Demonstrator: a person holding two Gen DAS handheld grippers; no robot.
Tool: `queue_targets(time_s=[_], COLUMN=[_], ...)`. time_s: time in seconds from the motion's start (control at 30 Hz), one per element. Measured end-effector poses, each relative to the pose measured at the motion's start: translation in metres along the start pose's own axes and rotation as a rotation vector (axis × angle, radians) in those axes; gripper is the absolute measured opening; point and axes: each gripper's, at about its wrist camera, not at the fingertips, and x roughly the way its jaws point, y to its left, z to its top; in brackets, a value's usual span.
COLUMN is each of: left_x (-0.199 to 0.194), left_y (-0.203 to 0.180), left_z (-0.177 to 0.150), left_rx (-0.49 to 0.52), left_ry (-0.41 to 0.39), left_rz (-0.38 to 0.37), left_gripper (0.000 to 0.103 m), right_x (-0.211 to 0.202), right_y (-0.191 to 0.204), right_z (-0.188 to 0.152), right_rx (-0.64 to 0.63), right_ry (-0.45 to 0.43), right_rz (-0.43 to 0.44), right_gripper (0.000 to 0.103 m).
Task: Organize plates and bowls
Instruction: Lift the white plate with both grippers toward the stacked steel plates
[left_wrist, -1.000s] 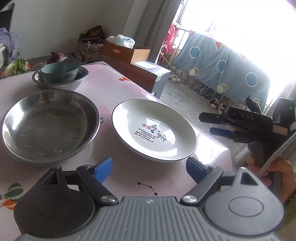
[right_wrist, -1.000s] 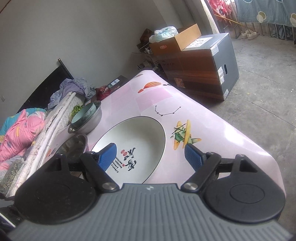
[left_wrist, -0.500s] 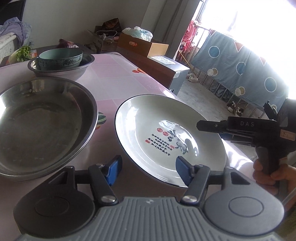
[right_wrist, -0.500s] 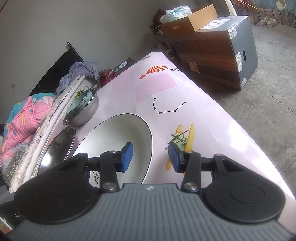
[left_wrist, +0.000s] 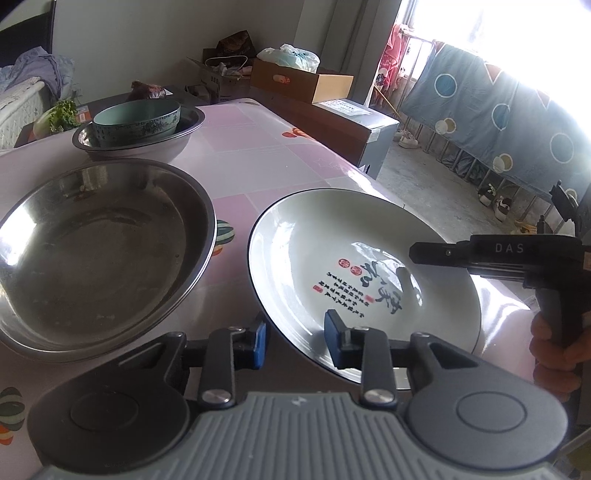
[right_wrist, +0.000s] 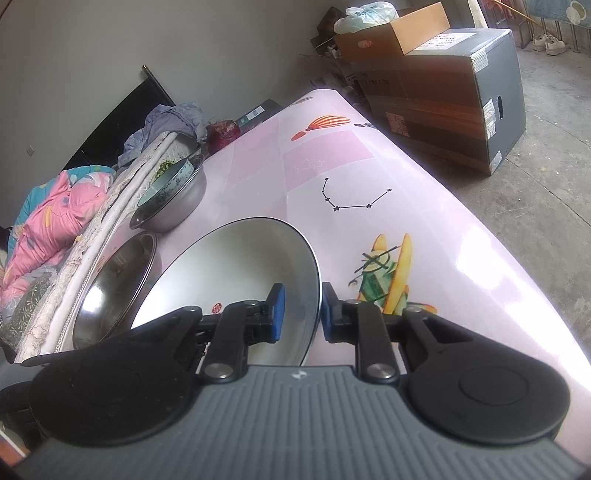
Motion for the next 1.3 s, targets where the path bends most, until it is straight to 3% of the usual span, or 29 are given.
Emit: queue_targets(time_s=[0.37,0.7,1.0,1.17,1.3], left_x=[-0.060,-0.121,-0.144,-0.144,-0.139], left_y=[0.022,0.086,0.123,0.129,0.127], left_z=[-0.048,-0.091,-0.100,-0.098,-0.096], left_rx=[-0.026,-0.118,-0.167,-0.182,-0.145], left_ry=[0.084,0.083,0.078,0.068,0.059], left_rz=[-0.064,-0.027,0.015,0.004,0.021], left_gripper=[0.032,0.032,0.034,0.048,0.051], right_x=[-0.045,-0.047,-0.026,-0.016,-0.017], right_y=[0.038,0.115,0.168,0.185,0.189], right_z=[-0.065,-0.121,-0.137,-0.134,-0.134], right_rx=[0.041,0.024,0.012,-0.060,-0.118], right_ry=[0.037,0.104,0.124,0.125,0.120], right_rz=[-0.037,0.031,0.075,0.057,0.030], right_gripper=[0.019,0.020,0.022,0.021,0.020])
